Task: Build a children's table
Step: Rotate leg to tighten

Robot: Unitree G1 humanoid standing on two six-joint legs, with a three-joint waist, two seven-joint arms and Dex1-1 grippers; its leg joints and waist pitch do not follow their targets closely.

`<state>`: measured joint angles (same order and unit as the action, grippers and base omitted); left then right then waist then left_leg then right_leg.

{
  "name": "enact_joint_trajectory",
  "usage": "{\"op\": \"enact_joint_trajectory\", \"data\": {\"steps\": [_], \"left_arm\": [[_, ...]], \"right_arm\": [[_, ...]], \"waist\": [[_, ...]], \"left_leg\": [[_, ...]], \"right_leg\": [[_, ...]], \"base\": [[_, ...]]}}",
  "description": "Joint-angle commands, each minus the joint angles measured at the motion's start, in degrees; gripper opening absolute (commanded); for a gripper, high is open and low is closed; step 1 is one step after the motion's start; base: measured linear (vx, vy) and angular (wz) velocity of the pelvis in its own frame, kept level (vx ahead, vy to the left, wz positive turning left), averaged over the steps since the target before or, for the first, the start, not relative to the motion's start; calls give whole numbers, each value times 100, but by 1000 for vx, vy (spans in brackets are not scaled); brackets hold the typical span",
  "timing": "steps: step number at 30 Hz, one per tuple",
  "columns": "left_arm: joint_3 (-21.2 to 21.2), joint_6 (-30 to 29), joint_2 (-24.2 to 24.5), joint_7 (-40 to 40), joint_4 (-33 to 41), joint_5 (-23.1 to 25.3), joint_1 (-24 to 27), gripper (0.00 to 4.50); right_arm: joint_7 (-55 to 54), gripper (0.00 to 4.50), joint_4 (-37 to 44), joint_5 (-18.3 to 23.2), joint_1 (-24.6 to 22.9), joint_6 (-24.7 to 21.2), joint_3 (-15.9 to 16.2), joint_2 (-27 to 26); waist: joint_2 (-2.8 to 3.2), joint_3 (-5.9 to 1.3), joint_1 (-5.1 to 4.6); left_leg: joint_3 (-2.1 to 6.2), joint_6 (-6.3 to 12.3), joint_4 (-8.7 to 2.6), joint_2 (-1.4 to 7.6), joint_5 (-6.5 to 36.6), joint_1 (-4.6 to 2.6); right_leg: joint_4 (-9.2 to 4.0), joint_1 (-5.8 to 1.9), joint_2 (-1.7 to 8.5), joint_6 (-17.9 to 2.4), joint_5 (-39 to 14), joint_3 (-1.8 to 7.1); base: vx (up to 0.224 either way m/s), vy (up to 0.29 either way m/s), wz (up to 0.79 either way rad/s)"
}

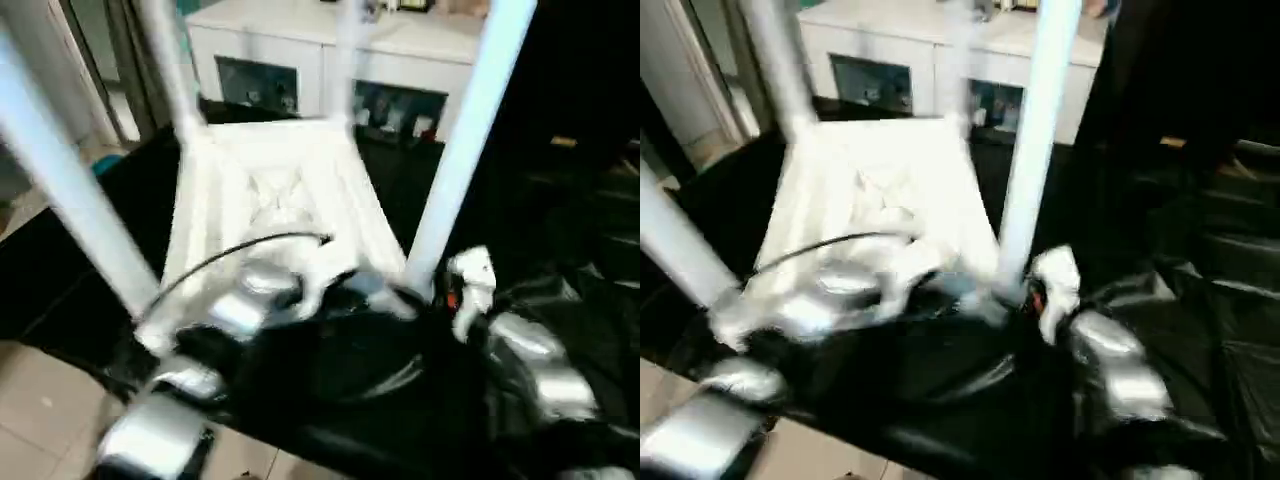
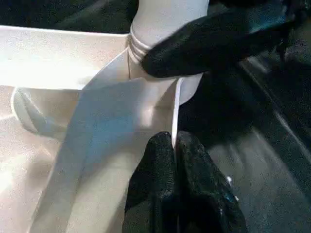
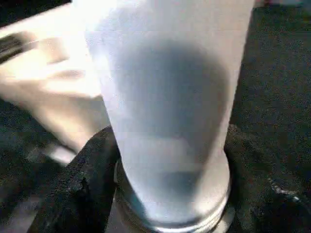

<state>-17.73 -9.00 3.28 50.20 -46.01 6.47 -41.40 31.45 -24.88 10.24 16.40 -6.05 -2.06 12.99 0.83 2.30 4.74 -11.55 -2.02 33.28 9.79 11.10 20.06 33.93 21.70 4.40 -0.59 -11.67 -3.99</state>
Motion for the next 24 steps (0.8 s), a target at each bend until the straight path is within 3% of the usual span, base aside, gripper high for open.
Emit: {"op": "enact_joint_trajectory", "data": {"steps": [1,3,4,5,9,10,12,18,24], "left_arm": [[97,-273,-336,-995,-467,110,-108,0],[77,-291,-510,-1237,-582,149,-176,0],[53,-279,-572,-1285,-633,184,-193,0],[47,-265,-587,-1293,-655,197,-199,0],[-32,-56,-602,-1135,-767,266,-225,0],[-55,-11,-574,-1060,-759,264,-219,0],[-111,89,-481,-833,-728,242,-204,0],[-380,298,33,566,-318,152,34,0],[-599,395,686,2201,316,-179,361,0]], "right_arm": [[-773,275,-228,-329,-30,-190,158,-346],[-974,275,-203,-409,-2,-165,242,-524],[-960,275,-159,-400,2,-122,277,-613],[-956,275,-149,-402,4,-102,282,-639],[-740,275,-37,-373,-4,76,371,-741],[-672,331,-1,-327,-10,90,377,-730],[-494,351,98,-224,-23,122,373,-652],[1008,374,399,-100,-146,178,646,202],[2265,374,782,295,-309,-45,654,849]], "waist": [[-40,-217,-37],[-67,-224,-38],[-73,-230,-21],[-35,-228,-14],[-50,-252,-7],[-50,-250,-7],[-54,-244,-1],[-85,-247,23],[-74,-284,52]], "left_leg": [[247,42,-475,395,1684,-50],[237,24,-467,374,1736,-77],[234,108,-460,366,1618,-41],[233,131,-457,364,1605,-41],[221,249,-442,365,1413,-21],[215,279,-440,362,1398,-15],[216,308,-445,364,1409,-13],[214,462,-436,384,1262,16],[189,666,-395,414,867,22]], "right_leg": [[-579,-123,530,-899,-2335,314],[-586,-115,514,-913,-2237,311],[-578,-149,526,-904,-2088,321],[-579,-144,526,-907,-2060,322],[-538,-173,520,-985,-1663,323],[-540,-177,518,-996,-1646,319],[-547,-177,522,-992,-1749,314],[-519,-210,528,-1003,-1584,318],[-402,-237,519,-1376,-708,305]], "base": [[0,0,0],[0,0,0],[0,0,0],[0,0,0],[0,0,0],[0,0,0],[0,0,0],[0,0,0],[0,0,0]]}}
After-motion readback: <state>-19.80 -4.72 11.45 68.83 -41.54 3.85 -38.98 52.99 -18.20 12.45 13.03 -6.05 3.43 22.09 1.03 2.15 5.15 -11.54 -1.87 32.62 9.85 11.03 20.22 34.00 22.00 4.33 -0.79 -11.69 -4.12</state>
